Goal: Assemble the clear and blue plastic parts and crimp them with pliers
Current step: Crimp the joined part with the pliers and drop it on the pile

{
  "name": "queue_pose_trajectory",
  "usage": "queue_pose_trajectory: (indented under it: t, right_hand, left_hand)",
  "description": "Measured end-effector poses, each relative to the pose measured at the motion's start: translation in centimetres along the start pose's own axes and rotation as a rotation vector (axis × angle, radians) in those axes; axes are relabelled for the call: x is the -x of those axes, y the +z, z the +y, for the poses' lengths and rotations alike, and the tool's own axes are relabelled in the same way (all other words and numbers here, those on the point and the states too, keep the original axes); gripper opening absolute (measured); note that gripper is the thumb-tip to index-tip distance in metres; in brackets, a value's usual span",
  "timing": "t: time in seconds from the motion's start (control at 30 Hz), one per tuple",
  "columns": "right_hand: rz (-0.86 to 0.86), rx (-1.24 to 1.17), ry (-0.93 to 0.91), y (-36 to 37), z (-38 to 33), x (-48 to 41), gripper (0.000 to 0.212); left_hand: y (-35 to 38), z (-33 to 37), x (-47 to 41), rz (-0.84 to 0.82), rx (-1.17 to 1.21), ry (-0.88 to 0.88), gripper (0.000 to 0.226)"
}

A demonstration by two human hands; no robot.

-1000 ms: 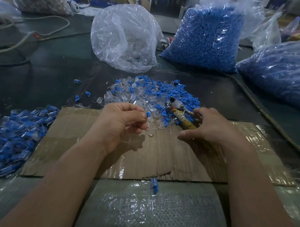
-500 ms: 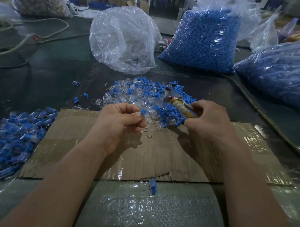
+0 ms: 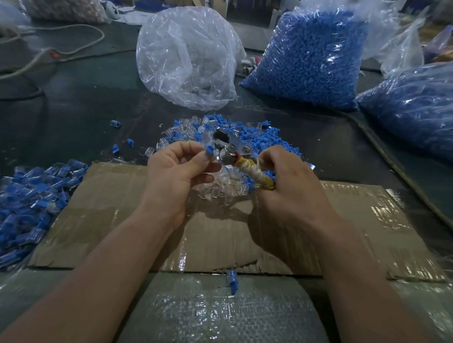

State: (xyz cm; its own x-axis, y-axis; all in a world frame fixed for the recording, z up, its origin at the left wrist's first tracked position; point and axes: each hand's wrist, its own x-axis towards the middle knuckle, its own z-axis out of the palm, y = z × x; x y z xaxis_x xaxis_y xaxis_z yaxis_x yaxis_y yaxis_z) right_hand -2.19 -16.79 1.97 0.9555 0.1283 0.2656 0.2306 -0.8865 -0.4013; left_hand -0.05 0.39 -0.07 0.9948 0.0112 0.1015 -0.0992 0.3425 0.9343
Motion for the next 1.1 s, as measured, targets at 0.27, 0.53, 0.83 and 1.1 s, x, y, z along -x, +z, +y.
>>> queue_pose_trajectory:
  t: [0.27, 0.53, 0.83, 1.1]
  right_hand:
    - [-0.088, -0.045, 0.006, 0.0, -0.2, 0.0, 0.025]
    - [-0.126, -0.088, -0.015, 0.0, -0.7, 0.1, 0.025]
    - [-0.125, -0.132, 0.002, 0.1, -1.2, 0.2, 0.021]
    - [-0.115, -0.113, -0.006, 0.1, -1.2, 0.2, 0.023]
  left_hand:
    - [0.2, -0.3, 0.0, -0.010, 0.006, 0.035, 0.011]
    - [0.1, -0.6, -0.1, -0.010, -0.021, 0.098, 0.009]
    - [0.0, -0.6, 0.2, 0.035, -0.081, 0.148, 0.006]
    - [0.1, -0.5, 0.2, 0.056, -0.068, 0.125, 0.010]
